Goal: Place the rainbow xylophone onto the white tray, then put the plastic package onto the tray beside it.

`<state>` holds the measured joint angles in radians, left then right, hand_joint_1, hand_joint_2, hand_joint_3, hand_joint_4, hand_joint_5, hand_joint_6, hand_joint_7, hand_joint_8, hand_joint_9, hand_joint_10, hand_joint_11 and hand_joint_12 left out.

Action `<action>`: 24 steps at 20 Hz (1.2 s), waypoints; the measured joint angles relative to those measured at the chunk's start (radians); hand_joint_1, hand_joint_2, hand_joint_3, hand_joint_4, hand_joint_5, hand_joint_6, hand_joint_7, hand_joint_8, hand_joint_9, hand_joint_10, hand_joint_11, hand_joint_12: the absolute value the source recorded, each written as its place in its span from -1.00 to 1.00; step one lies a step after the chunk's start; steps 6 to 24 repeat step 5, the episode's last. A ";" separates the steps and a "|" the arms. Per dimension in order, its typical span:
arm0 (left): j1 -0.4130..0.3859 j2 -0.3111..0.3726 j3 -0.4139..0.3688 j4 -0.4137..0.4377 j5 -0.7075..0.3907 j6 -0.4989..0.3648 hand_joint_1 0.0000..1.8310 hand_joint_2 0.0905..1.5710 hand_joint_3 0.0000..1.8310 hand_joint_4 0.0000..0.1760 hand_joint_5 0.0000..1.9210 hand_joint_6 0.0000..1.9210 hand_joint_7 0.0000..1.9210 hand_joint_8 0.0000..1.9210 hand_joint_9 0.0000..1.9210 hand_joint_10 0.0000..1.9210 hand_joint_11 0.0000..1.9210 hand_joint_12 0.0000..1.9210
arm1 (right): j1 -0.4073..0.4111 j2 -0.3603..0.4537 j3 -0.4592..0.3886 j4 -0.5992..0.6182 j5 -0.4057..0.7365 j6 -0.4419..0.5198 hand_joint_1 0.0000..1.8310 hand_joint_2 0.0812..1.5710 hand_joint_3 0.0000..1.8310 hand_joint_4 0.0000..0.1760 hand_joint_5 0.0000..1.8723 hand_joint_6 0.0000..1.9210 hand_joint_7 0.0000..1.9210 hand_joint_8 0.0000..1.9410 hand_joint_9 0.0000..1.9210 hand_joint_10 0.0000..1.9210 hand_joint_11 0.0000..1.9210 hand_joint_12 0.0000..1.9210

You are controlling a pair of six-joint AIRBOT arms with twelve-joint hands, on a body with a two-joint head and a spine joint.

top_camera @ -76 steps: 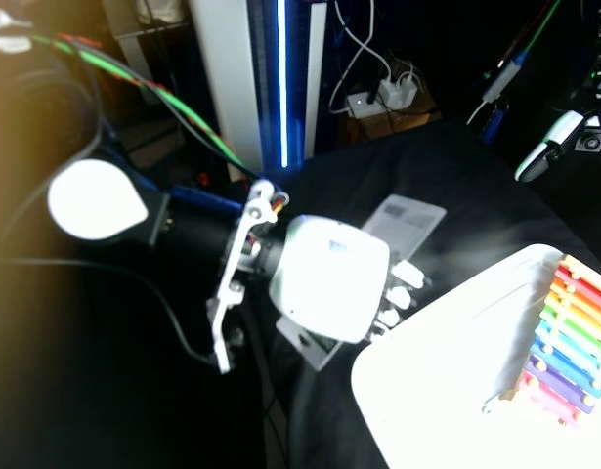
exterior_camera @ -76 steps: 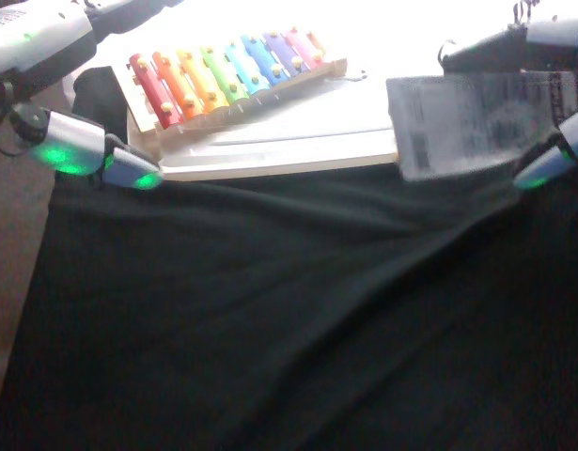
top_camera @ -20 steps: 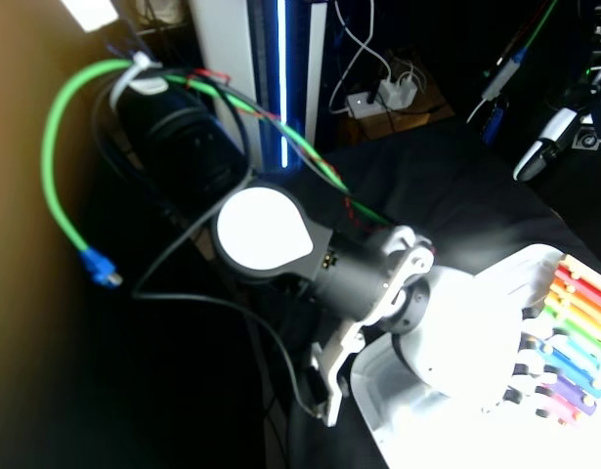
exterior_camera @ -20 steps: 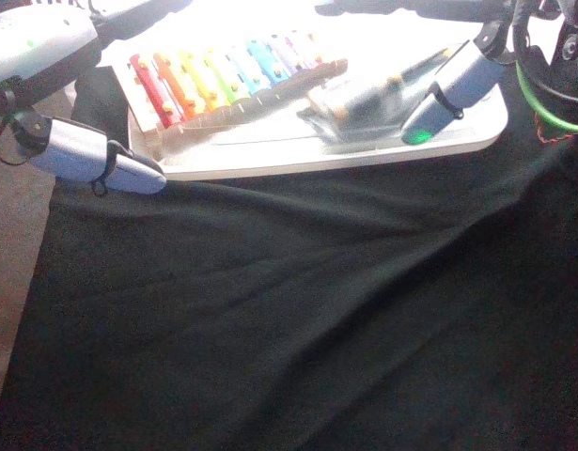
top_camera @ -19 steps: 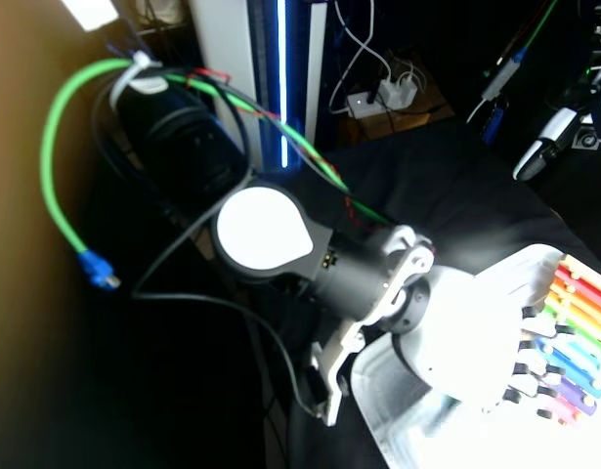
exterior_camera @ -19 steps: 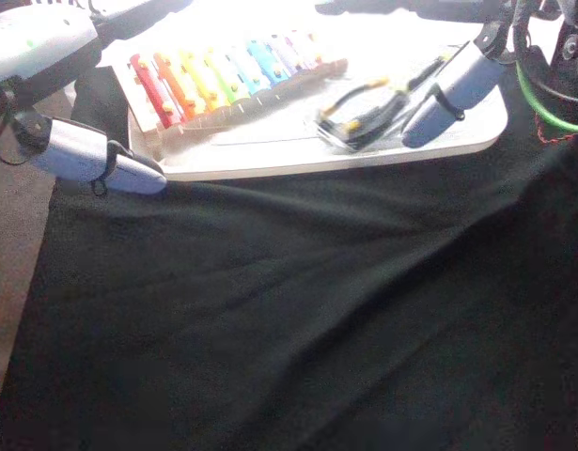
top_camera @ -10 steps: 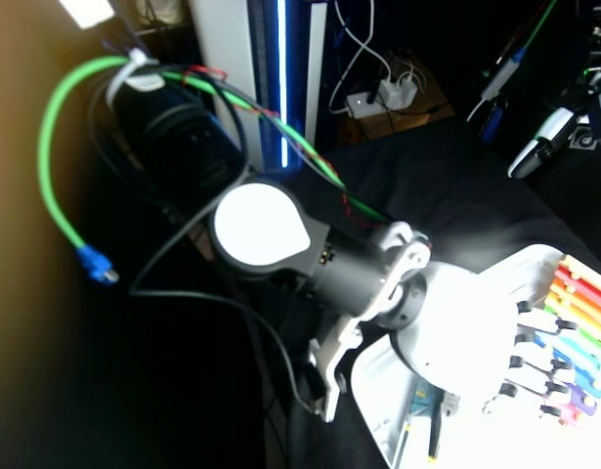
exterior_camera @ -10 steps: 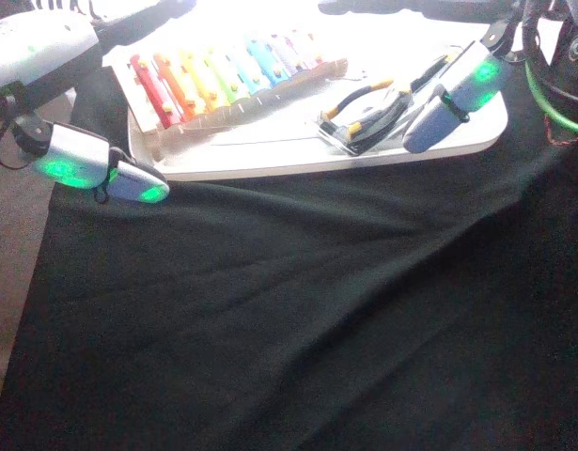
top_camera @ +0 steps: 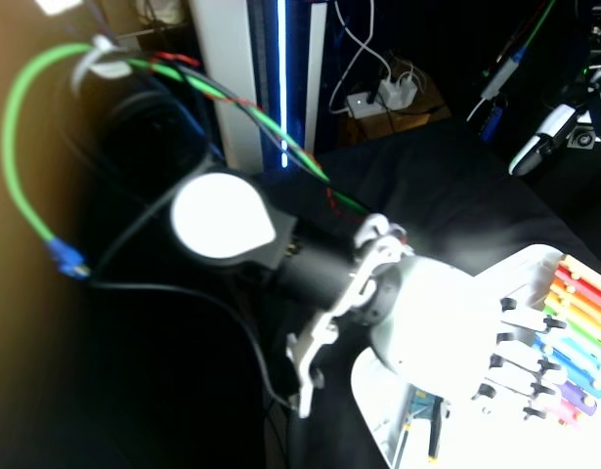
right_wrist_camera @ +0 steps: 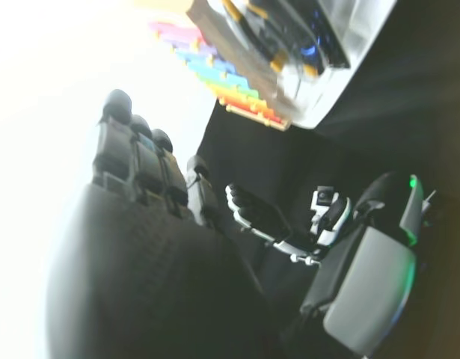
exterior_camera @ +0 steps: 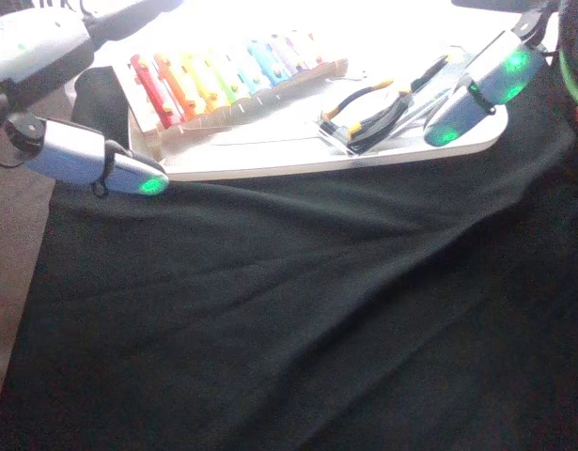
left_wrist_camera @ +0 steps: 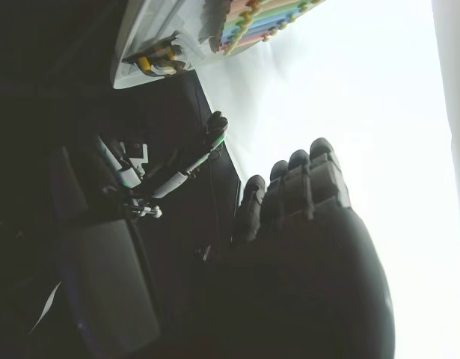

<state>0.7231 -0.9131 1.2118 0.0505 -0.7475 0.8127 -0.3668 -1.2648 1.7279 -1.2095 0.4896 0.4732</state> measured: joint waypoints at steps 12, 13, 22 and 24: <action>0.013 0.015 -0.012 -0.023 -0.029 0.000 0.08 -0.07 -1.00 -0.06 -1.00 -1.00 -1.00 -1.00 -1.00 -1.00 -1.00 -1.00 | -0.001 0.072 -0.078 0.171 0.005 -0.150 -0.21 -0.31 -1.00 1.00 -1.00 -1.00 -1.00 -1.00 -1.00 -1.00 -1.00 -0.67; 0.013 0.015 -0.012 -0.023 -0.029 0.000 0.08 -0.07 -1.00 -0.06 -1.00 -1.00 -1.00 -1.00 -1.00 -1.00 -1.00 -1.00 | -0.001 0.072 -0.078 0.171 0.005 -0.150 -0.21 -0.31 -1.00 1.00 -1.00 -1.00 -1.00 -1.00 -1.00 -1.00 -1.00 -0.67; 0.013 0.015 -0.012 -0.023 -0.029 0.000 0.08 -0.07 -1.00 -0.06 -1.00 -1.00 -1.00 -1.00 -1.00 -1.00 -1.00 -1.00 | -0.001 0.072 -0.078 0.171 0.005 -0.150 -0.21 -0.31 -1.00 1.00 -1.00 -1.00 -1.00 -1.00 -1.00 -1.00 -1.00 -0.67; 0.013 0.015 -0.012 -0.023 -0.029 0.000 0.08 -0.07 -1.00 -0.06 -1.00 -1.00 -1.00 -1.00 -1.00 -1.00 -1.00 -1.00 | -0.001 0.072 -0.078 0.171 0.005 -0.150 -0.21 -0.31 -1.00 1.00 -1.00 -1.00 -1.00 -1.00 -1.00 -1.00 -1.00 -0.67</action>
